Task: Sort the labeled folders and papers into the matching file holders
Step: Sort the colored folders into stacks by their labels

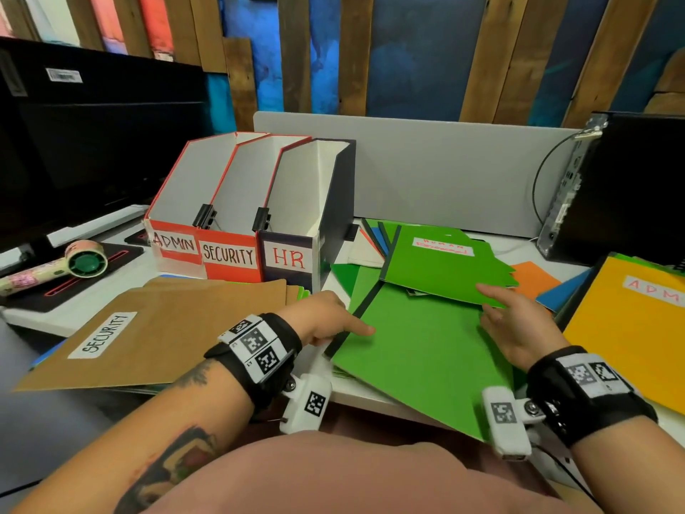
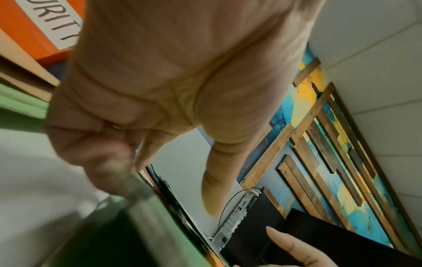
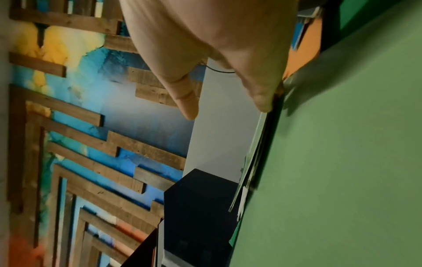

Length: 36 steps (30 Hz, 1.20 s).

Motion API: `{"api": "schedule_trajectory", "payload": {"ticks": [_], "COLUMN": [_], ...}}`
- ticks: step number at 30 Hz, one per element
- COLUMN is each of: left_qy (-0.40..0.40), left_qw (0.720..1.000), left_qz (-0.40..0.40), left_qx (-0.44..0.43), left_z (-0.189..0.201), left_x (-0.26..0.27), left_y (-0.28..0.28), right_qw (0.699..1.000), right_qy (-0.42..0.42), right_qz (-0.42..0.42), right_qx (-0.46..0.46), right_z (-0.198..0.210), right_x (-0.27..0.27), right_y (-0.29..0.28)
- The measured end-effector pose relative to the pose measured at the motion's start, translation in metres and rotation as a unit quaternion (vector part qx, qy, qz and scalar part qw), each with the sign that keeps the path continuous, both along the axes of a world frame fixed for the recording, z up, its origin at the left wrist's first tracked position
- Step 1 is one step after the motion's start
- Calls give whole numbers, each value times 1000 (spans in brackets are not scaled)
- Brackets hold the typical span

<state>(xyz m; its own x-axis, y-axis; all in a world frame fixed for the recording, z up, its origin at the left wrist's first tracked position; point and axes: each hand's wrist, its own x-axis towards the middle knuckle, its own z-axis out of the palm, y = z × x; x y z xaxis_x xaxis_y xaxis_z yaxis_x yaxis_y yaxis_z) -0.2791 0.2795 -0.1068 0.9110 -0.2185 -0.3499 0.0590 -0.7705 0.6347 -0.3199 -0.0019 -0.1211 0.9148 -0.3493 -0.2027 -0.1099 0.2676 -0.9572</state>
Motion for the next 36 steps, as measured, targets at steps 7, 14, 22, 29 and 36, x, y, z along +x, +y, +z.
{"api": "schedule_trajectory", "payload": {"ticks": [7, 14, 22, 29, 36], "left_qy": [-33, -60, -15, 16, -90], "left_qw": [991, 981, 968, 928, 900], "left_qz": [40, 27, 6, 22, -9], "left_qx": [-126, -182, -250, -371, -427], "left_z": [13, 61, 92, 105, 101], "left_x": [10, 13, 13, -4, -9], "left_y": [10, 51, 99, 100, 90], "right_qw": [928, 876, 927, 983, 982], "right_qy": [49, 62, 107, 73, -41], "right_qz": [243, 307, 146, 161, 164], "right_qx": [-279, -367, -329, -39, 88], "right_z": [14, 14, 13, 14, 21], "right_x": [-19, -22, -24, -25, -27], "right_y": [30, 39, 44, 54, 43]}}
